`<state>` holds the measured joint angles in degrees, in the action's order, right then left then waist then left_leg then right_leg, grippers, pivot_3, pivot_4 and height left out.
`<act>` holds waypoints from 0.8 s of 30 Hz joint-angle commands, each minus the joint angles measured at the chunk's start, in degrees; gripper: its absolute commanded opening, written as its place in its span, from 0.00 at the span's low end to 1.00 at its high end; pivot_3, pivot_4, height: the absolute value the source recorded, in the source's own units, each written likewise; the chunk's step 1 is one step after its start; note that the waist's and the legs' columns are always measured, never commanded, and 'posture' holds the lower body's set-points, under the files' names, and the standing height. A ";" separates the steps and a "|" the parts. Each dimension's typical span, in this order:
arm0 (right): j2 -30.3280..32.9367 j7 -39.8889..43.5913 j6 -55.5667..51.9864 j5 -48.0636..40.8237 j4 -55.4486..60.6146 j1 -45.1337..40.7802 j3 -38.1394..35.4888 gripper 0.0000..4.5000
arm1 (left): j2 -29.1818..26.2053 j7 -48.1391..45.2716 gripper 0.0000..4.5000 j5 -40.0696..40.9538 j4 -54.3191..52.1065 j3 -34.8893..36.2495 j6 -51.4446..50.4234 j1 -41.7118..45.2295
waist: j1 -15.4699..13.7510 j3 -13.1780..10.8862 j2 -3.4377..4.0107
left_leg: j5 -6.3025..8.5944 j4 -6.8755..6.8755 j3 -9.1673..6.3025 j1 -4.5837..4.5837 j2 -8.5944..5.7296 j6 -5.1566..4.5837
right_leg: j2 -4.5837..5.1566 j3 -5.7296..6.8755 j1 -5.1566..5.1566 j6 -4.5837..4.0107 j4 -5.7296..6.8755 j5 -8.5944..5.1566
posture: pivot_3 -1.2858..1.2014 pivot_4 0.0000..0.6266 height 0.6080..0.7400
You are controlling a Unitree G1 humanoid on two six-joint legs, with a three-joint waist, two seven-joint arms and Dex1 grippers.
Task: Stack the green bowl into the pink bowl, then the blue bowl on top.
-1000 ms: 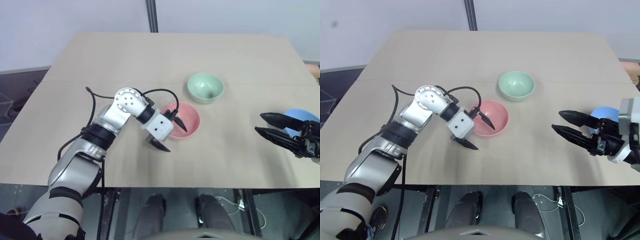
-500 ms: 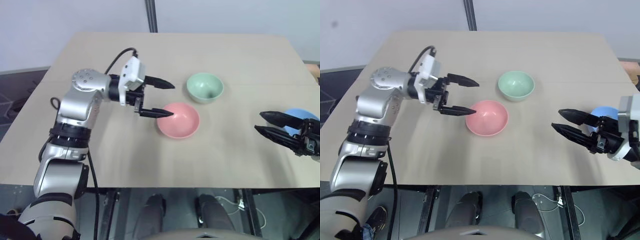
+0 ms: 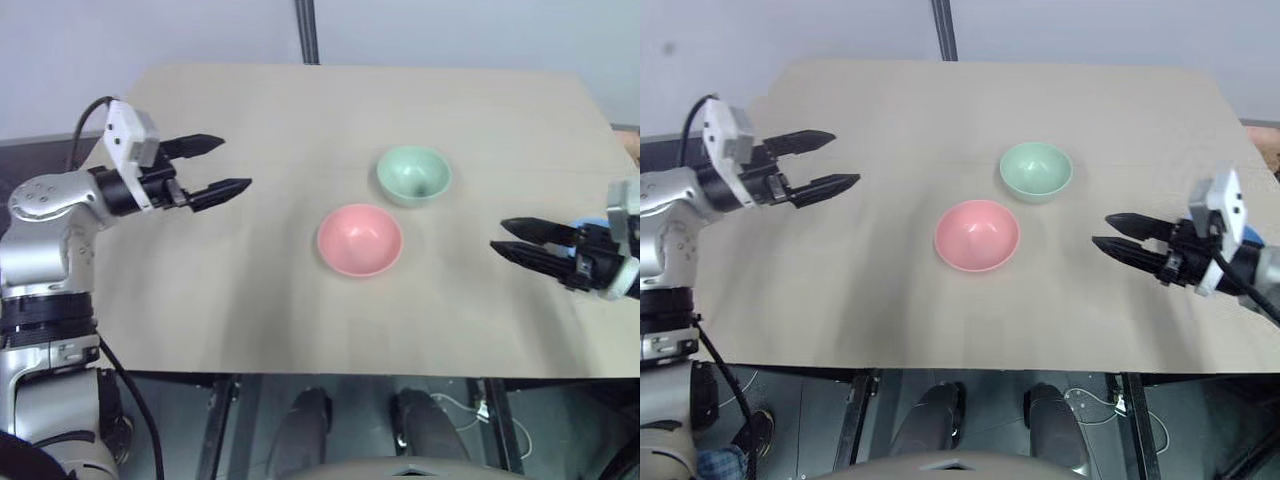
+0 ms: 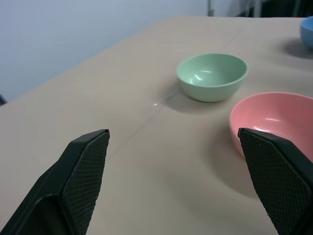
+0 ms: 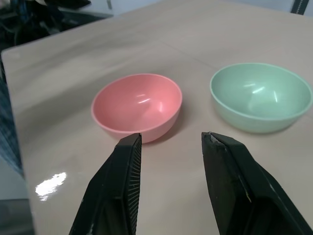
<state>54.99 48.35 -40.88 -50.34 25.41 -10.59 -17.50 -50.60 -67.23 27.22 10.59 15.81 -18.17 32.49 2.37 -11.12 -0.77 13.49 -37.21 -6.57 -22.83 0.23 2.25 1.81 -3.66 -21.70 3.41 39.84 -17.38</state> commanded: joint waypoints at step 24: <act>-22.07 6.62 28.29 56.78 -48.70 -49.20 45.39 0.46 | -4.55 -10.05 0.99 6.33 -2.85 1.69 -3.32 -1.68 | 1.57 -0.09 0.11 | -0.15 0.02 0.02 -1.02 -0.04 0.27 | 0.02 0.01 -1.21 -0.04 0.15 0.03 | 0.52 0.24 1.00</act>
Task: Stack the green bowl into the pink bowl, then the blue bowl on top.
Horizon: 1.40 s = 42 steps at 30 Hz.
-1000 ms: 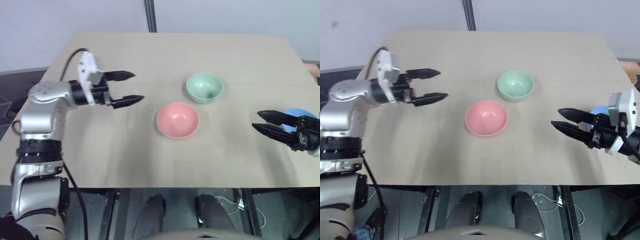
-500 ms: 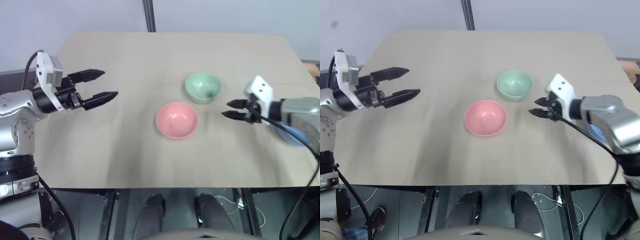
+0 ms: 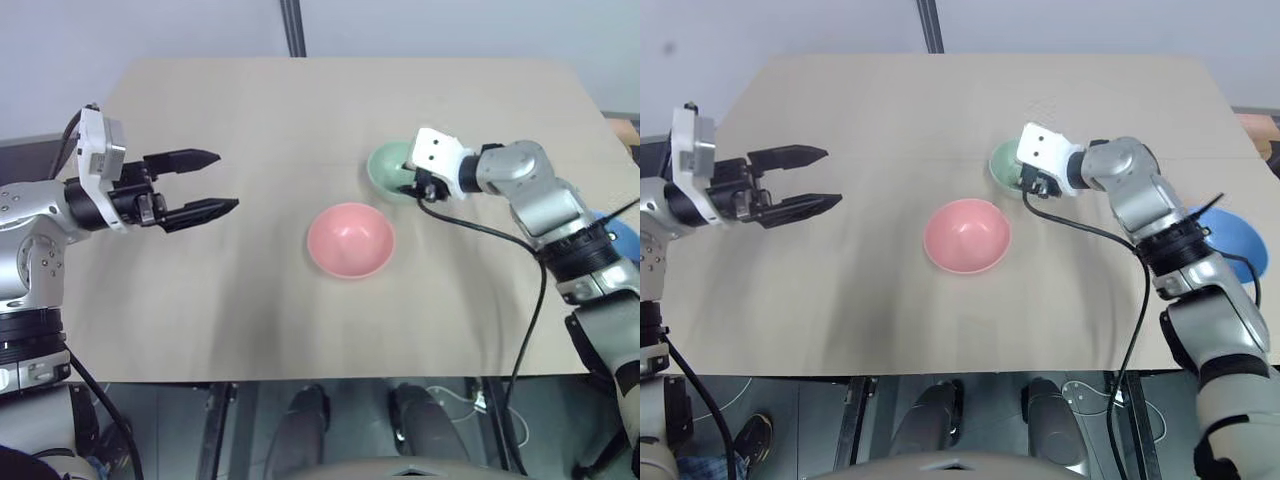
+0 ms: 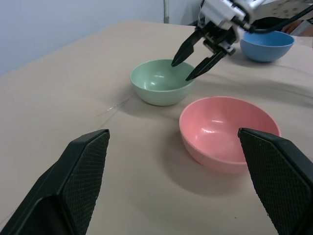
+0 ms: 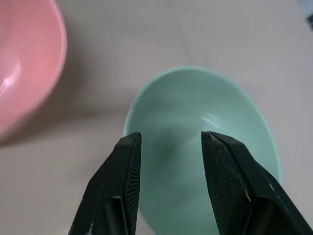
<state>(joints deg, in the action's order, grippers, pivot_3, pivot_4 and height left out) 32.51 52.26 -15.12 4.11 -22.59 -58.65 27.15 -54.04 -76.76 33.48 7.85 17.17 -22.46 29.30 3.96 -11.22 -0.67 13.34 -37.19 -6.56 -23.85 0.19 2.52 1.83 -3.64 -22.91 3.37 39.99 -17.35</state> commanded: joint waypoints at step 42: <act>-4.76 1.10 1.06 11.94 -3.83 -0.53 -2.93 0.01 | -0.67 -4.57 1.00 0.25 0.12 -2.05 0.71 1.91 | 1.20 0.00 0.01 | -0.01 -0.13 0.06 0.02 -0.01 0.01 | -0.02 -0.10 -0.18 -0.01 0.48 0.00 | 0.52 0.24 1.00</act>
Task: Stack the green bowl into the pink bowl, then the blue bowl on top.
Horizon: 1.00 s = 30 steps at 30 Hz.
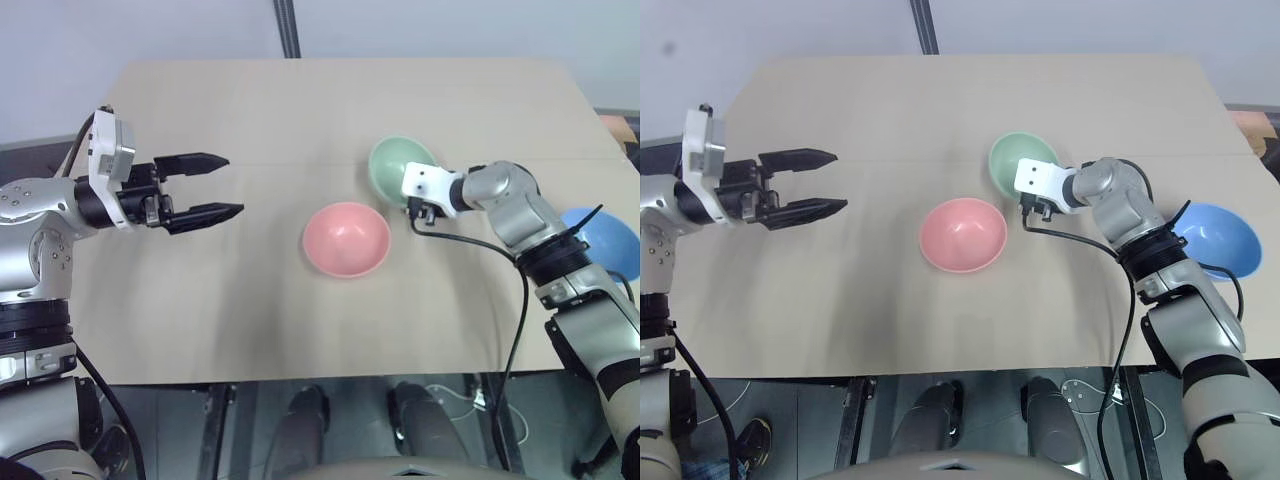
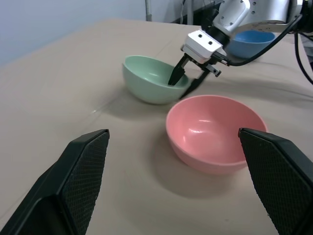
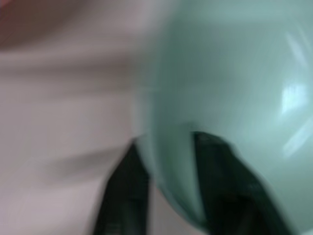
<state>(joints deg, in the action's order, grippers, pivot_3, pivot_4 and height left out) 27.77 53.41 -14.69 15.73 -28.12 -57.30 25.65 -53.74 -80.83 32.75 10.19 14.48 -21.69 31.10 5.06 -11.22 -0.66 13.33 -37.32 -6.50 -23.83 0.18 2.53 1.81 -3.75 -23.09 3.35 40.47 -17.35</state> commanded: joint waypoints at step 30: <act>5.88 15.12 -26.68 -8.38 58.82 4.86 5.84 0.01 | 1.78 -5.40 1.00 -1.53 4.64 -5.47 1.77 7.78 | 0.10 0.01 -0.01 | 0.09 -0.15 -0.09 0.02 -0.01 -0.16 | 0.00 0.05 -0.04 0.00 0.31 -0.01 | 0.52 0.24 1.00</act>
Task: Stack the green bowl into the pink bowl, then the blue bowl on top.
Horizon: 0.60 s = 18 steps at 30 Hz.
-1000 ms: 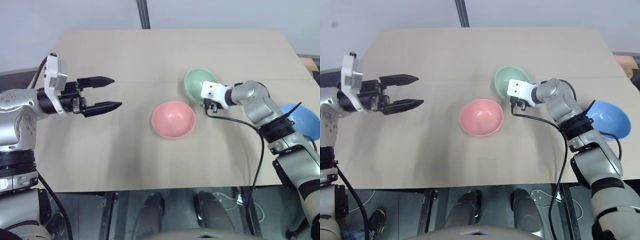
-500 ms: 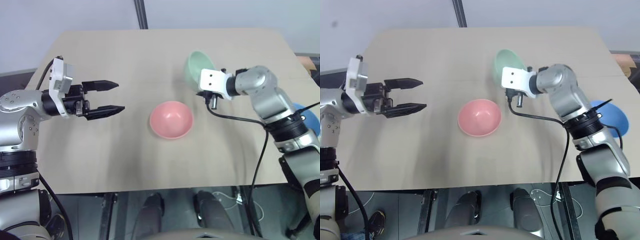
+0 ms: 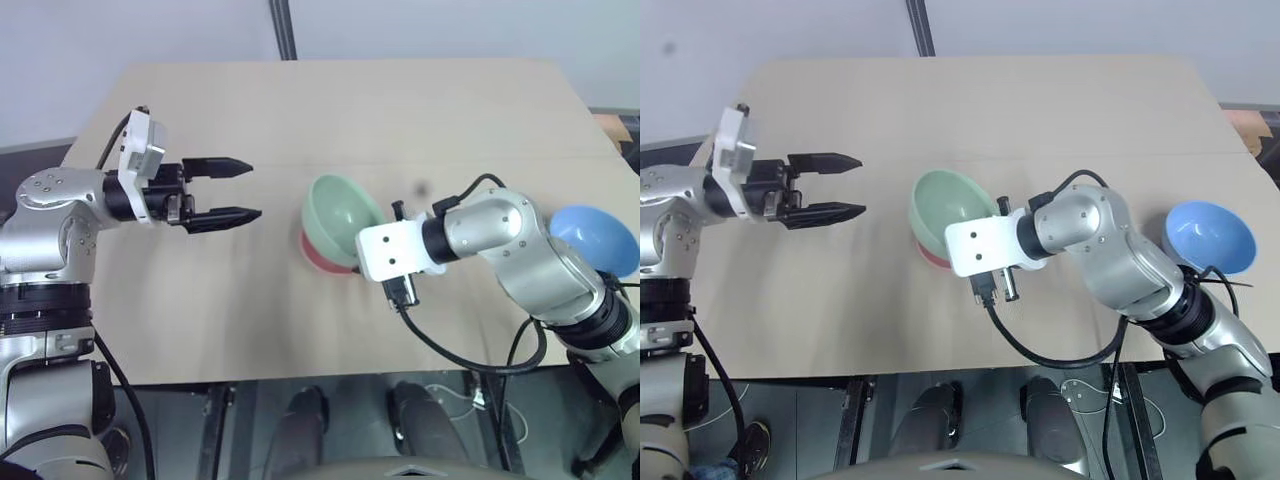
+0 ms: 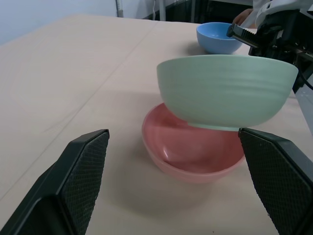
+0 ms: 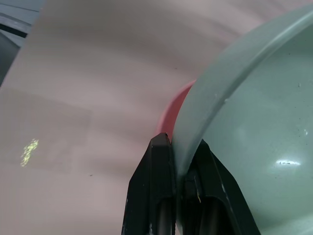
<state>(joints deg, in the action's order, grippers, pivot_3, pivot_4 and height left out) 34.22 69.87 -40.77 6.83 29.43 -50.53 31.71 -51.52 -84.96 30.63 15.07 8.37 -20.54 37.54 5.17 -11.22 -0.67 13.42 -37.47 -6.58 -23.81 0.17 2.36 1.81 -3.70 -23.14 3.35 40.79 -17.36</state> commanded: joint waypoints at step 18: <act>-1.88 -4.38 -1.36 0.12 -1.51 -4.19 0.14 0.53 | -2.23 -5.76 1.00 1.89 -0.85 1.42 -2.51 2.05 | 0.12 0.00 0.00 | 0.00 0.01 -0.01 -0.01 0.01 0.00 | 0.00 0.01 0.00 0.00 -0.02 0.00 | 0.52 0.24 1.00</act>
<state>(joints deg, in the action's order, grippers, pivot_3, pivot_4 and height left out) 32.36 66.40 -41.86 6.76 27.05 -53.11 33.74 -52.32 -90.18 31.81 15.08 8.42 -23.20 39.23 5.29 -11.22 -0.67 13.42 -37.46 -6.59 -23.81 0.17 2.36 1.80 -3.69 -23.14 3.35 40.77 -17.36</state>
